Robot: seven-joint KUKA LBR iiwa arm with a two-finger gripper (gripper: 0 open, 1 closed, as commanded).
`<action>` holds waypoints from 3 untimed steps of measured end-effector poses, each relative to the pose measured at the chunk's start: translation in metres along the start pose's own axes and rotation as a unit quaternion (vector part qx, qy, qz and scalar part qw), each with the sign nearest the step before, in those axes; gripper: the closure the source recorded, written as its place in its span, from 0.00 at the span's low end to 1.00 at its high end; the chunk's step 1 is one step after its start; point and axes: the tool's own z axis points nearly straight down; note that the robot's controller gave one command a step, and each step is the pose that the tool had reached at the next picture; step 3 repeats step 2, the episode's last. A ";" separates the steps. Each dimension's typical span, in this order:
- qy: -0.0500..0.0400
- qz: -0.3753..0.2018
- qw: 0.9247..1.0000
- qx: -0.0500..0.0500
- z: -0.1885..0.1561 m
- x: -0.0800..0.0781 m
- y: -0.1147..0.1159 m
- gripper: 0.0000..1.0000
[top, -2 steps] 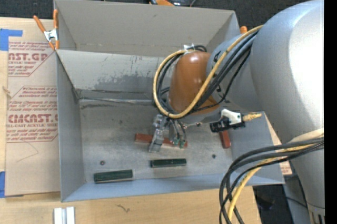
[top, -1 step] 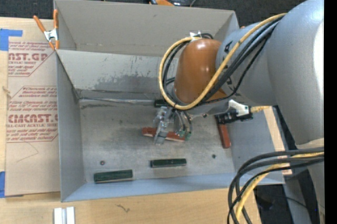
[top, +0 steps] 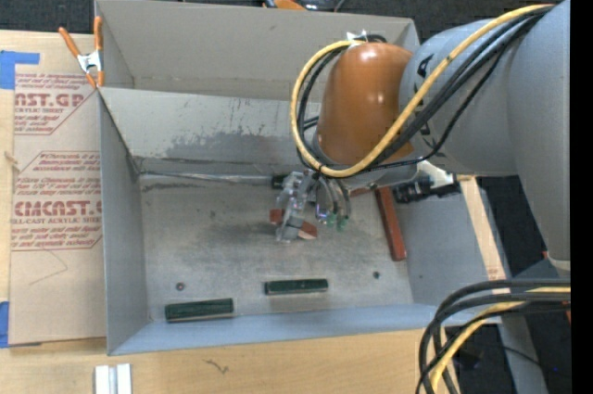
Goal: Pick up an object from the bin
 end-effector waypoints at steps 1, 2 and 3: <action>0.001 0.000 1.000 0.000 -0.015 -0.001 0.001 1.00; 0.001 0.000 1.000 0.000 -0.034 -0.001 0.001 1.00; 0.001 0.000 1.000 0.000 -0.034 -0.001 0.001 1.00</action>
Offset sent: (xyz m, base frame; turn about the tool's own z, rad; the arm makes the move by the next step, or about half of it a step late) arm 0.0000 0.0000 0.0147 0.0000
